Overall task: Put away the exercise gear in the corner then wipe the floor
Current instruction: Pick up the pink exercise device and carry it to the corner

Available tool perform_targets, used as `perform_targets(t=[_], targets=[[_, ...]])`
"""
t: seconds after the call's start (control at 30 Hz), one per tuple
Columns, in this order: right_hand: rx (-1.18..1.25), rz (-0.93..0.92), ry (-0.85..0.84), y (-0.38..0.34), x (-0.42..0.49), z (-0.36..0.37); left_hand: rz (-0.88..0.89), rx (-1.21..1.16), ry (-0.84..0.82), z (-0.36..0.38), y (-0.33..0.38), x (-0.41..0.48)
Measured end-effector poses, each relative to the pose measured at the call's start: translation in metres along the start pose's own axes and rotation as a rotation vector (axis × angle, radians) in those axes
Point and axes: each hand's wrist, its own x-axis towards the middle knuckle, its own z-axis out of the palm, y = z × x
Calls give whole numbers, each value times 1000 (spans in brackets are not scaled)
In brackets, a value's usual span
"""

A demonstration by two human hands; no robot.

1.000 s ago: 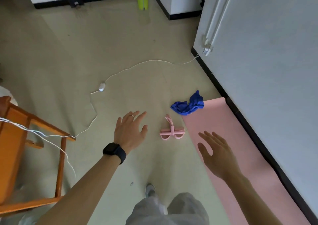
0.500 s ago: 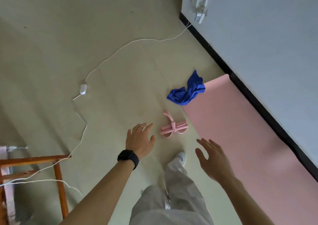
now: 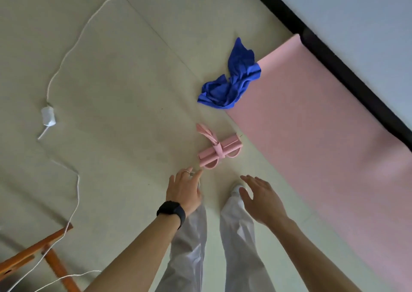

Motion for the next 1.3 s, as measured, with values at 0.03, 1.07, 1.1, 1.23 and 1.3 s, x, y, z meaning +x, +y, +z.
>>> perform_targets(t=[0.03, 1.07, 1.1, 1.23, 1.3], targets=[[4, 17, -5, 3, 15, 8, 15, 24, -14, 7, -4, 15], [816, 555, 305, 142, 395, 272, 474, 319, 330, 287, -33, 381], [820, 567, 300, 139, 389, 269, 464, 287, 306, 280, -33, 375], [854, 507, 281, 116, 343, 245, 334, 232, 184, 232, -43, 339], [850, 470, 272, 100, 308, 224, 318, 293, 174, 200, -48, 311]])
